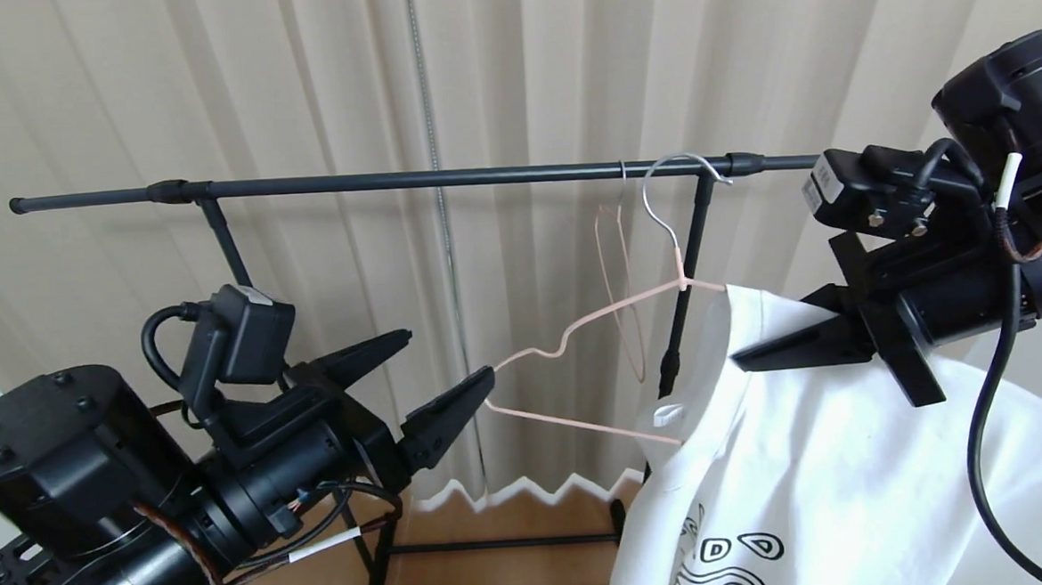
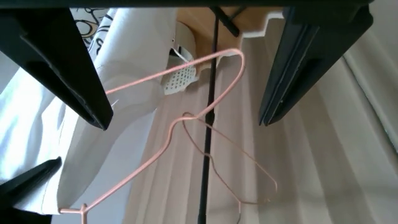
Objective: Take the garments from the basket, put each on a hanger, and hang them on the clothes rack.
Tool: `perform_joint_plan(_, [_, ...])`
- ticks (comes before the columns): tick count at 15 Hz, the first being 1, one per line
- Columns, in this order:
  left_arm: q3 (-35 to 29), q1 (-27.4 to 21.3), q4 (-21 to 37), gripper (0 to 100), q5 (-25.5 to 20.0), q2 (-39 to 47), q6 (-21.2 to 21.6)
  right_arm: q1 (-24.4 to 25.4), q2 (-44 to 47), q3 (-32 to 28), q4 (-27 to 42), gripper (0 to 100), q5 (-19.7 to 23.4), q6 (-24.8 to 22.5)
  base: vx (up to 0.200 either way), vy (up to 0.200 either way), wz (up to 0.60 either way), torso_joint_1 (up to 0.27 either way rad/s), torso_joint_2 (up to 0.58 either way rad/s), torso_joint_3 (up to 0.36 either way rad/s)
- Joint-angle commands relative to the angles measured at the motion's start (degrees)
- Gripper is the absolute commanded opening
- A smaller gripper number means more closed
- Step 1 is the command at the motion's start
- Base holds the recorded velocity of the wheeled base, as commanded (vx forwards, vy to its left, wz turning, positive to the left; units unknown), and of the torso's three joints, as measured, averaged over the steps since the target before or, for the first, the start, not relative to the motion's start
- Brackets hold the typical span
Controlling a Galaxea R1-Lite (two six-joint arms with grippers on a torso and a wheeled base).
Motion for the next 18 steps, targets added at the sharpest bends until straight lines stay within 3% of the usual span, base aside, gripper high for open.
perform_joint_plan(1, [1.04, 2.37, 2.58, 100, 0.06, -0.85, -1.18, 1.69, -1.37, -0.41, -0.96, 0, -4.98, -0.13, 0.000, 0.000, 0.00, 0.000, 0.00, 0.000])
perform_joint_plan(2, [-0.01, 2.81, 7.94, 100, 0.14, -1.03, -3.03, 3.36, -1.72, -0.06, -2.89, 0, -10.96, -0.40, 0.000, 0.000, 0.00, 0.000, 0.00, 0.000])
perform_joint_plan(5, [-3.79, 2.46, 18.93, 100, 0.32, -1.03, -6.90, 6.70, -1.81, -0.06, -4.30, 0, -18.52, -2.68, 0.000, 0.000, 0.00, 0.000, 0.00, 0.000])
perform_joint_plan(7, [-7.66, 1.06, 29.48, 100, 0.32, -0.32, -7.69, 7.76, -2.07, 0.12, -6.05, 0, -24.58, -7.78, 0.000, 0.000, 0.00, 0.000, 0.00, 0.000])
perform_joint_plan(10, [-12.84, -1.23, 38.44, 100, 0.32, 2.75, -9.27, 8.73, -2.16, 0.21, -7.02, 0, -26.16, -9.01, 0.000, 0.000, 0.00, 0.000, 0.00, 0.000])
perform_joint_plan(14, [-19.87, -6.06, 40.73, 100, 0.93, 10.31, -12.61, 9.87, -2.16, 4.69, -15.37, 0, -27.13, -9.01, 0.000, 0.000, 0.00, 0.000, 0.00, 0.000])
perform_joint_plan(16, [-25.50, -8.88, 40.81, 100, 4.36, 14.97, -17.44, 10.48, -3.12, 10.05, -22.75, 0, -27.13, -9.18, 0.000, 0.000, 0.00, 0.000, 0.00, 0.000])
perform_joint_plan(18, [-28.40, -9.67, 40.81, 100, 7.44, 17.60, -19.46, 11.54, -4.09, 11.63, -24.16, 0, -27.13, -9.18, 0.000, 0.000, 0.00, 0.000, 0.00, 0.000])
